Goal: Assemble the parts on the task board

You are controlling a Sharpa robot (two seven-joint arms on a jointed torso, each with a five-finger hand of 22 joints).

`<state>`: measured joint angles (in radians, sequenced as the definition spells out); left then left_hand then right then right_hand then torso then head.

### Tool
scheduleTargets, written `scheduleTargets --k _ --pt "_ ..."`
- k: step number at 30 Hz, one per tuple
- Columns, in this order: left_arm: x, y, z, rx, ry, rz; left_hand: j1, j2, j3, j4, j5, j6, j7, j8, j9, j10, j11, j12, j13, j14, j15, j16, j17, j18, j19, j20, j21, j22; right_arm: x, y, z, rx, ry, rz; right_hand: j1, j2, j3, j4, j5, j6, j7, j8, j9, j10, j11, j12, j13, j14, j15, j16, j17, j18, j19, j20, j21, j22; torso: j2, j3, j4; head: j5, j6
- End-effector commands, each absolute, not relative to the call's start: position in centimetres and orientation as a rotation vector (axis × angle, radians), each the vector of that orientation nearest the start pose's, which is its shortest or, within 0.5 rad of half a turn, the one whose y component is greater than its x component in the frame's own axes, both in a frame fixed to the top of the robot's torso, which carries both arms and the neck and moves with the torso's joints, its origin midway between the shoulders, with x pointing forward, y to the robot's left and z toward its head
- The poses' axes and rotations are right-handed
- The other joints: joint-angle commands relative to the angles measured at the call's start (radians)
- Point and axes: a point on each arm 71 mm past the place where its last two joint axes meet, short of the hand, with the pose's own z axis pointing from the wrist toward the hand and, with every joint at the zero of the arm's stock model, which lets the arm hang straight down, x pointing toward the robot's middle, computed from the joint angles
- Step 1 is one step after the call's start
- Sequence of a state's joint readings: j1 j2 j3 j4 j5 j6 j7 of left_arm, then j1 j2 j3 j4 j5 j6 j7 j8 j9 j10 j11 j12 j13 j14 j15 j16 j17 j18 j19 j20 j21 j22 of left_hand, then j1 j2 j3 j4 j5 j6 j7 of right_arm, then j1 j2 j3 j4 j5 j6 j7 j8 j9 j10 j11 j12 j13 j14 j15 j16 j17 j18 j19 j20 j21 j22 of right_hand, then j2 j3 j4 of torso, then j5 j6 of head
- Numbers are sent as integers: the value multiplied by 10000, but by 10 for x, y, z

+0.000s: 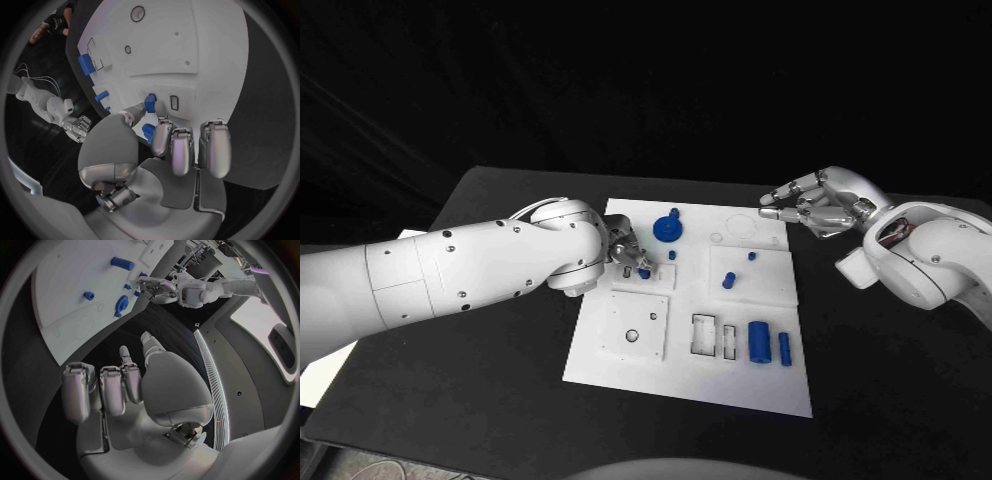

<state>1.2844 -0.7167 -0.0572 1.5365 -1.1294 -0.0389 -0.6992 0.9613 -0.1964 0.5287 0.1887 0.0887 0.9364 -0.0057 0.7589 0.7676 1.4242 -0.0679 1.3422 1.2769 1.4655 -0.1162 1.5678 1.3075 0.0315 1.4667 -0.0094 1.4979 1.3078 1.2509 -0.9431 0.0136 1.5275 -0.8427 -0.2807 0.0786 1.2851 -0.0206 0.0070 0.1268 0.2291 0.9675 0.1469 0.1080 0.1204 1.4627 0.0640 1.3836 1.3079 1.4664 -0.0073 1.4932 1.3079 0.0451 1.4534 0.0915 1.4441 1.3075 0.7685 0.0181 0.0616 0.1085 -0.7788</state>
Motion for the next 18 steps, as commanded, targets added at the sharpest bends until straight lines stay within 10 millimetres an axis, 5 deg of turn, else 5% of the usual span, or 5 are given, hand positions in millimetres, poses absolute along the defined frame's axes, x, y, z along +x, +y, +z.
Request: scheduleTargets --k 1,18 --pt "489 168 -188 -2773 21841 -2279 -46 51 -451 158 18 98 -7 36 0 83 -24 68 13 1053 -87 30 2633 -69 678 -45 75 1432 497 -248 -140 3628 16443 10133 9 68 -64 11 -86 -46 2 33 14 -35 -26 -67 1506 730 -73 -40 1267 105 -75 -17 -64 -11 -4 0 0 -1 -5" --pt "490 170 -189 -3000 21823 -2389 341 416 -2643 1023 37 191 -56 147 50 116 -68 80 32 1053 -123 30 2633 -92 710 -84 139 1573 497 -248 -140 3634 16438 10125 -3 82 -90 20 -149 -51 2 35 20 -65 -26 -118 1475 715 -73 -82 1204 119 -108 -17 -104 -83 1 2 -2 -12 -2"
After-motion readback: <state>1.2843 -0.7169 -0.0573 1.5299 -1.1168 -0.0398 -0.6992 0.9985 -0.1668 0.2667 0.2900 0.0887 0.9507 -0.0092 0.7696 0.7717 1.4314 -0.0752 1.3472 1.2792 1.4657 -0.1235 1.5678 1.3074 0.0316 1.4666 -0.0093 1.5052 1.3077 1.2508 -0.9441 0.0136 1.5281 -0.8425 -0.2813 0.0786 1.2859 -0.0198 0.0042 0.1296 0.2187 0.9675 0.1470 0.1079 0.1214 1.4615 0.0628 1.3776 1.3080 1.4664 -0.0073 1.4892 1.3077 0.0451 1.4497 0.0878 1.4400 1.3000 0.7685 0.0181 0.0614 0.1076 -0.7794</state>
